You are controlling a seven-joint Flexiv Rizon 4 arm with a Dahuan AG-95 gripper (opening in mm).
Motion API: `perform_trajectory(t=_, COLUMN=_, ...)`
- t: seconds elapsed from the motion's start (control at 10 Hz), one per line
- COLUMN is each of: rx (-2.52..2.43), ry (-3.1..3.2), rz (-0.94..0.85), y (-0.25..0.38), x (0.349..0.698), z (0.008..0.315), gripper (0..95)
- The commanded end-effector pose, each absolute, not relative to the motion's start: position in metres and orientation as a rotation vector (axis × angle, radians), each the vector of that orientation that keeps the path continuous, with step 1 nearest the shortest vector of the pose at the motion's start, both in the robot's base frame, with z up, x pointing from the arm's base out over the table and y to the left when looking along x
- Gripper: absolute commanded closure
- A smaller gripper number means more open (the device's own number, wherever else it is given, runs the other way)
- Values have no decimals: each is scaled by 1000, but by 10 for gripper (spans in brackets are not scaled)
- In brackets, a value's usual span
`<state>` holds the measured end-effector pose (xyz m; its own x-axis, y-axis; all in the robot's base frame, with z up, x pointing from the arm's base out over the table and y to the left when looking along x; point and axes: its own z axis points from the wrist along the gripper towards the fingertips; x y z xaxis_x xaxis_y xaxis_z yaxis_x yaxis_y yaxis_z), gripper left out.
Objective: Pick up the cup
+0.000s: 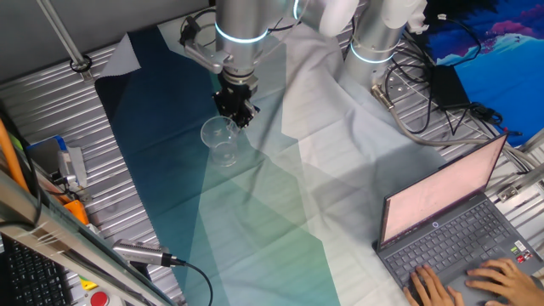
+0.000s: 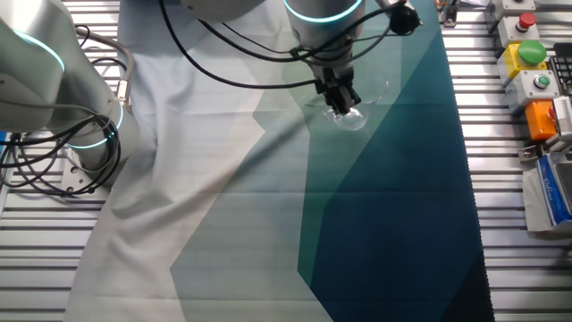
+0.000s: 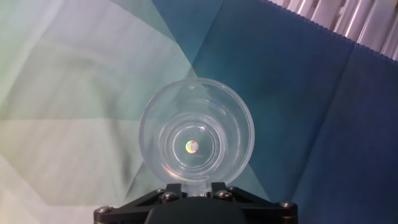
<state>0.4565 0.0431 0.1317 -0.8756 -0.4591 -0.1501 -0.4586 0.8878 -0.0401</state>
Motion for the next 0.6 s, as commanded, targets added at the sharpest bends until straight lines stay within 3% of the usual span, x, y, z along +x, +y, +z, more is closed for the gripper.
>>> perform_trajectory(t=0.1, rx=-660, ry=2909, rz=-13, y=44, x=453, z=134, gripper=950)
perform_trajectory(t=0.6, rx=-629, ry=2922, rz=-49, y=47, x=453, z=133, gripper=950)
